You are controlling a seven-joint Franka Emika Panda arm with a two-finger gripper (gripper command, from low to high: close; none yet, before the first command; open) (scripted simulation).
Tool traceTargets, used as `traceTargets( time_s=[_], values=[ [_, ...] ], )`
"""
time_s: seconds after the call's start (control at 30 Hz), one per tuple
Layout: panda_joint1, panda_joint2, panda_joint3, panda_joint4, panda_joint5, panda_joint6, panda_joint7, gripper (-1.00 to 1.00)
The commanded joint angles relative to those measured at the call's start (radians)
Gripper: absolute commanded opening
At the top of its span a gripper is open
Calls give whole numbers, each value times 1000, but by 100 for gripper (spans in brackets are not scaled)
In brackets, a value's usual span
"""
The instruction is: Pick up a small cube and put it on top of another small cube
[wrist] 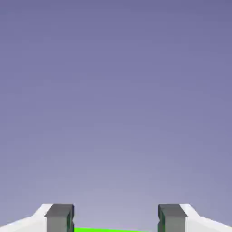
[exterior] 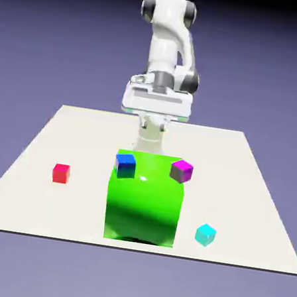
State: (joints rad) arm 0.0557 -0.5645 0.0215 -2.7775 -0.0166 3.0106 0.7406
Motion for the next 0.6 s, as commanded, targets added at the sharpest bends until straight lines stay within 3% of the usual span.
traceTargets(
  time_s=[0.0,0.57],
  values=[
    [34,22,-9,15,-2,-11,-38,0],
    [563,434,-254,219,16,-152,-777,0]
  ],
)
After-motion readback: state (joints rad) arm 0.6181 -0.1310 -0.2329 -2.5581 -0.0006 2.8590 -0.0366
